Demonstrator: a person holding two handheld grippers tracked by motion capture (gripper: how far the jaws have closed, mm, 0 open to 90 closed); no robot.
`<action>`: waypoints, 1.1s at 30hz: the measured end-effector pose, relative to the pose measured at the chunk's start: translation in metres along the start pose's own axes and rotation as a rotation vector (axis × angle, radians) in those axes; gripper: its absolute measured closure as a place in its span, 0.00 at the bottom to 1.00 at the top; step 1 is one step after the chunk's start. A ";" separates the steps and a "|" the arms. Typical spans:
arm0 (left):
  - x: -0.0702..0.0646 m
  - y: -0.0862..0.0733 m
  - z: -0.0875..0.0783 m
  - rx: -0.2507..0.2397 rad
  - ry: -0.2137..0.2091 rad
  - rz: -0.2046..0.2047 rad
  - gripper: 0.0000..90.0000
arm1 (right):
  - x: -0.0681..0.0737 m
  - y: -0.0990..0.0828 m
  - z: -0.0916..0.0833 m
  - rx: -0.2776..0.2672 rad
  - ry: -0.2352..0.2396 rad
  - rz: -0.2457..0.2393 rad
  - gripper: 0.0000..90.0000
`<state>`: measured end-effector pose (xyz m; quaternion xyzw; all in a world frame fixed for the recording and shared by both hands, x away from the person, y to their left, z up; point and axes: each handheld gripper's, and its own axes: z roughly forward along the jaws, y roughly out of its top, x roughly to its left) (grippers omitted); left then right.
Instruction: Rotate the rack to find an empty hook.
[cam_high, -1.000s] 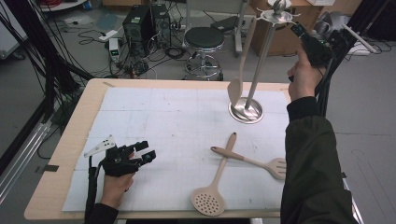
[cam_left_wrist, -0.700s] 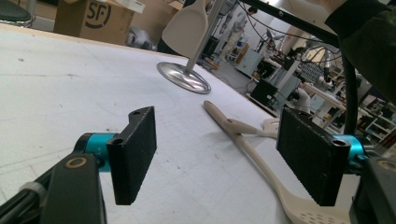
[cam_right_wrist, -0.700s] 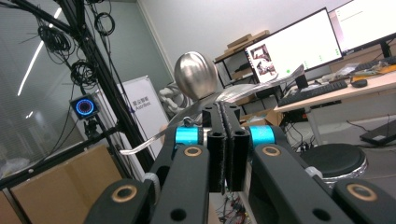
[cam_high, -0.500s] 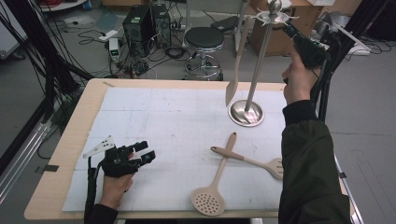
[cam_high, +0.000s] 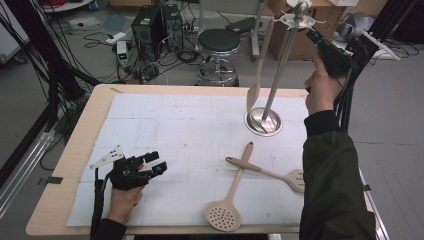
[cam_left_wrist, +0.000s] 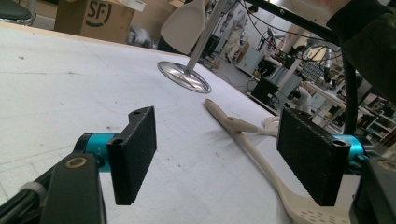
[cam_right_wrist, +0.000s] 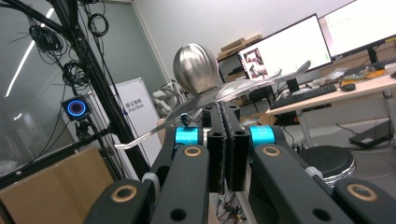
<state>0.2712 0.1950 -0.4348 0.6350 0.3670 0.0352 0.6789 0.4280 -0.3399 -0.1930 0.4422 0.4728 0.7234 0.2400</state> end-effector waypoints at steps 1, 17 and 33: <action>0.000 0.000 0.000 0.001 -0.001 -0.001 0.33 | -0.001 0.000 -0.001 -0.008 0.002 -0.008 0.99; -0.002 -0.002 0.004 0.020 -0.002 0.001 0.33 | 0.002 0.003 -0.013 -0.017 0.039 -0.056 0.99; -0.002 -0.002 0.004 0.020 0.000 0.005 0.33 | -0.005 -0.004 -0.018 0.000 0.030 -0.029 0.92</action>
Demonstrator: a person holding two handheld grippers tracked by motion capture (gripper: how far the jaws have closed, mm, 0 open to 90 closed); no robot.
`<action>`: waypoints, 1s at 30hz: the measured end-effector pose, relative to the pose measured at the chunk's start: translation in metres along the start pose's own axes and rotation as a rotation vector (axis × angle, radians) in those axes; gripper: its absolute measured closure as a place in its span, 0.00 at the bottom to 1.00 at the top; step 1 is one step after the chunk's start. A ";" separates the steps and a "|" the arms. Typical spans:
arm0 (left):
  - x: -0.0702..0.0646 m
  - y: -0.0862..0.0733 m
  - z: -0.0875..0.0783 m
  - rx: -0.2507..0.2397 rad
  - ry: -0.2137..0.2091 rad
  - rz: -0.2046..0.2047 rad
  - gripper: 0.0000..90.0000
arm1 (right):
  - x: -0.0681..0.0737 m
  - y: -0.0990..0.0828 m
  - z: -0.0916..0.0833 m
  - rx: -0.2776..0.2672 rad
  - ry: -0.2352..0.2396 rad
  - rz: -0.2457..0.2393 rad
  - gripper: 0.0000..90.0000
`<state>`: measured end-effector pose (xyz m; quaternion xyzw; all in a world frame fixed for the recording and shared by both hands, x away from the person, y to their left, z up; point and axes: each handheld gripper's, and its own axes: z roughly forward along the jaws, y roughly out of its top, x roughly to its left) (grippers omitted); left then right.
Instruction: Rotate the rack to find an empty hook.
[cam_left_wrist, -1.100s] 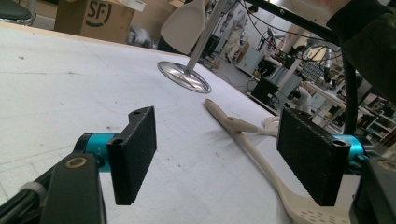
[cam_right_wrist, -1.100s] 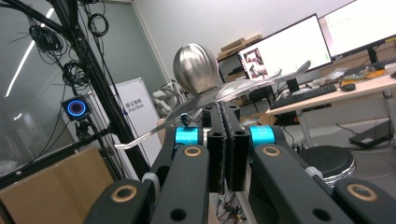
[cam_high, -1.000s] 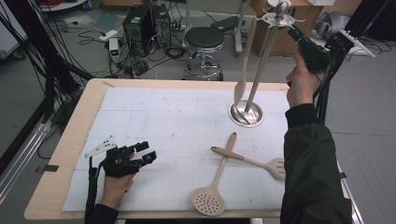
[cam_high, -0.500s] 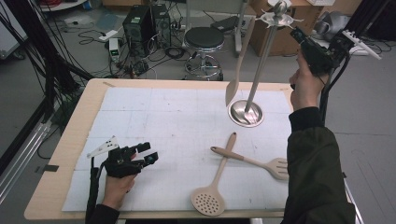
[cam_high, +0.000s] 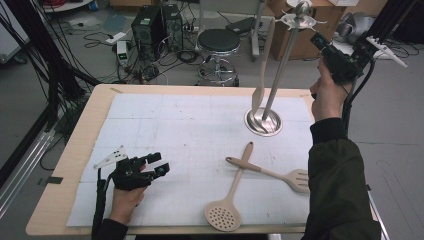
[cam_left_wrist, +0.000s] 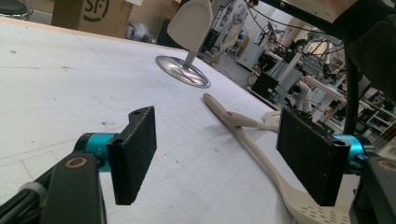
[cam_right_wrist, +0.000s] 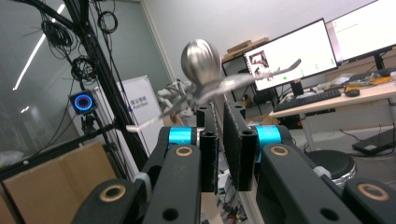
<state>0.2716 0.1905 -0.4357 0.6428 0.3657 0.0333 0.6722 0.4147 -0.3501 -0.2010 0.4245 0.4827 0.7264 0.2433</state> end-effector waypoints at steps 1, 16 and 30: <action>0.000 0.000 0.000 0.000 0.000 -0.001 0.33 | 0.000 -0.002 -0.001 0.004 -0.001 0.005 0.89; -0.001 0.002 0.001 -0.009 0.003 0.007 0.33 | 0.020 -0.007 -0.011 0.074 0.012 -0.046 0.51; -0.003 0.007 -0.001 -0.041 0.002 0.010 0.33 | 0.026 -0.023 -0.045 0.138 0.014 -0.077 0.45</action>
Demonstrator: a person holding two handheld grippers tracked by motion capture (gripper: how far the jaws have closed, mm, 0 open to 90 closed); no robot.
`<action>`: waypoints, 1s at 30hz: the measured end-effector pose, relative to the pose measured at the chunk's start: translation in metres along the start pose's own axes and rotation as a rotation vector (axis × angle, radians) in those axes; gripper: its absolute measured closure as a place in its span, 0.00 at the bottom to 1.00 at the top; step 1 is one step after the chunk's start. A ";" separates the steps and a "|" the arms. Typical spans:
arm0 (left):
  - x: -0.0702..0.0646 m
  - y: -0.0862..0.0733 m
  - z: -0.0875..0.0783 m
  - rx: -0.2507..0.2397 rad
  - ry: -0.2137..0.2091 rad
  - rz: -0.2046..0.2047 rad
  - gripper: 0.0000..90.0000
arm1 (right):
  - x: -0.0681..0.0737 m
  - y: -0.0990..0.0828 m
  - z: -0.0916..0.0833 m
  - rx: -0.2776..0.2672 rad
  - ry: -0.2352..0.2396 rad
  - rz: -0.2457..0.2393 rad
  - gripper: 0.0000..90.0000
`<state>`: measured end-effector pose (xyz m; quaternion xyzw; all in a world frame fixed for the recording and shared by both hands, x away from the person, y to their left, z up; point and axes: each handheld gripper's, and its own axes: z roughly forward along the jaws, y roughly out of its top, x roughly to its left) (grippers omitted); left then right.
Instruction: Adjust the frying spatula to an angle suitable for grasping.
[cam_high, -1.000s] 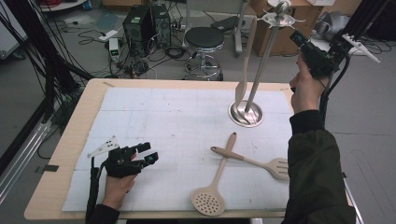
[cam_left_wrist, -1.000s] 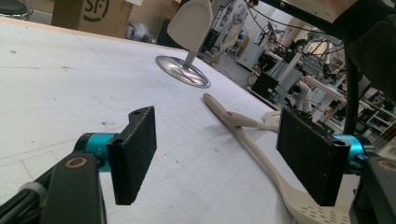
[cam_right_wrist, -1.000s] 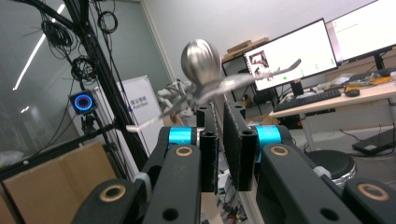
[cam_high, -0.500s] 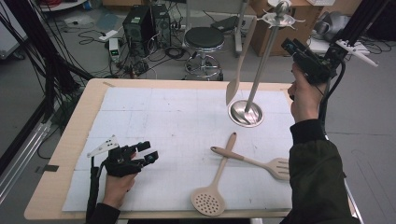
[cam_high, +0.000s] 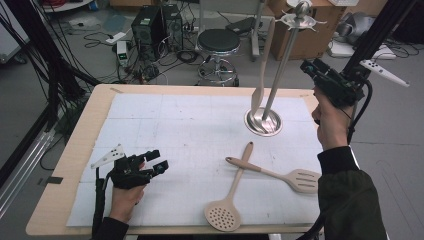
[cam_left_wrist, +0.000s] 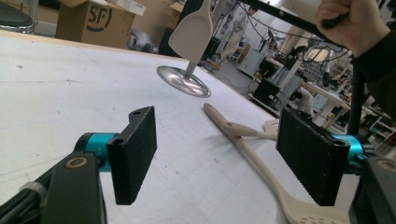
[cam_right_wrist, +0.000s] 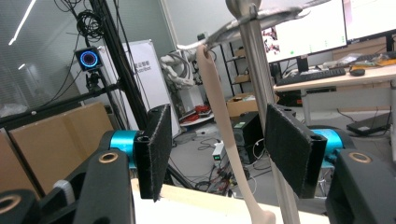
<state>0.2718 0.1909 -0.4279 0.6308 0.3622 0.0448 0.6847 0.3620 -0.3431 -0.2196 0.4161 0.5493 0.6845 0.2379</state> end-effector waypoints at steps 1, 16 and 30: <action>0.000 0.001 0.001 0.002 -0.003 0.001 0.33 | 0.000 0.000 -0.001 0.010 -0.003 0.000 0.45; 0.001 0.001 0.004 0.006 -0.003 0.002 0.33 | 0.002 -0.009 -0.025 0.095 0.017 -0.034 0.42; 0.001 0.000 0.003 0.007 0.005 0.005 0.33 | -0.002 -0.032 -0.043 0.173 0.053 -0.026 0.42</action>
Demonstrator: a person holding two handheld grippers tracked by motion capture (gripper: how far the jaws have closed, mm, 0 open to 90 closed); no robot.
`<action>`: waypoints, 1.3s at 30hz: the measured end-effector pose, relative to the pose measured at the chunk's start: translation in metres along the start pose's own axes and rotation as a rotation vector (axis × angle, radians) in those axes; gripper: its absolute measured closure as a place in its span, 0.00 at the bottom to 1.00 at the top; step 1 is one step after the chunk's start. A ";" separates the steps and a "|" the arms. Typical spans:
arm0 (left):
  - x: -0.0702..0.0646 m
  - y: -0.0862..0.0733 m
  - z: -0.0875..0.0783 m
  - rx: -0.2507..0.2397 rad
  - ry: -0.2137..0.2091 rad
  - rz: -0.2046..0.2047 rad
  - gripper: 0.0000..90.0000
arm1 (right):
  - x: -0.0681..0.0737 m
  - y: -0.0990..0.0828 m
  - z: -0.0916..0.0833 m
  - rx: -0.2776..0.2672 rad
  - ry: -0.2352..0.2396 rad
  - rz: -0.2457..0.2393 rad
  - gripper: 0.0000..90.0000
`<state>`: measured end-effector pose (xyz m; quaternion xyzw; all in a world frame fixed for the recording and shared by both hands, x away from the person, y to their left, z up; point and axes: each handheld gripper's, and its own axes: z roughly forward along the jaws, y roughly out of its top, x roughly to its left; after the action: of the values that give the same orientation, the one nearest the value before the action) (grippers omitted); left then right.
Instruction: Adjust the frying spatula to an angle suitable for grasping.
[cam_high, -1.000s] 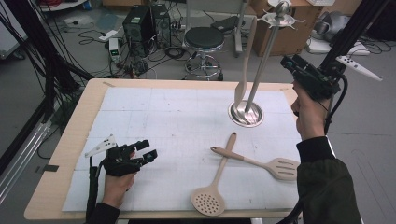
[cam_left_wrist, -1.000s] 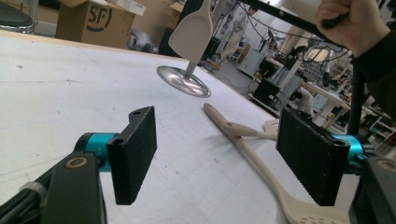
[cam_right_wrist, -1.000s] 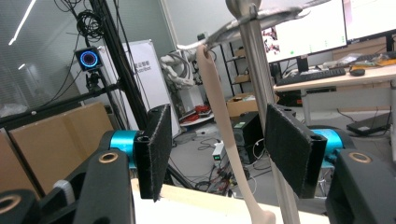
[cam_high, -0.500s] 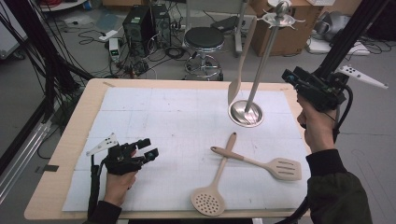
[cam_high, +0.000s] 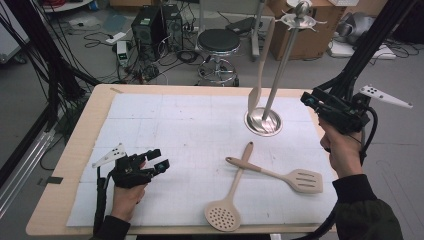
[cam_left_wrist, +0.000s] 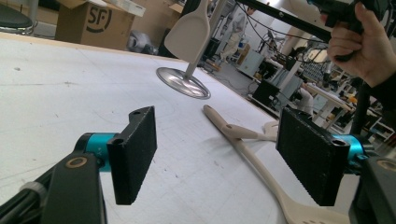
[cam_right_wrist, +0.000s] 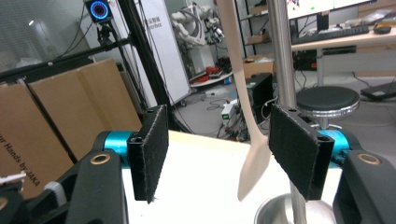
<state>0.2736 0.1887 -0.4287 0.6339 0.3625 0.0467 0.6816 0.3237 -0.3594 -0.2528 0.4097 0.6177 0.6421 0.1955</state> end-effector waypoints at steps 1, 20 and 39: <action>0.000 0.000 0.000 0.006 0.002 0.003 0.33 | -0.001 -0.002 -0.001 0.003 0.000 -0.002 0.42; -0.001 -0.005 0.005 0.018 -0.008 -0.001 0.33 | 0.004 -0.043 -0.002 0.125 0.054 -0.017 0.68; -0.001 -0.006 0.005 0.021 0.000 0.008 0.33 | 0.006 -0.073 0.006 0.223 0.110 0.016 0.95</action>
<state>0.2737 0.1831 -0.4337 0.6424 0.3604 0.0455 0.6748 0.3062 -0.3388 -0.3216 0.3978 0.6918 0.5926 0.1096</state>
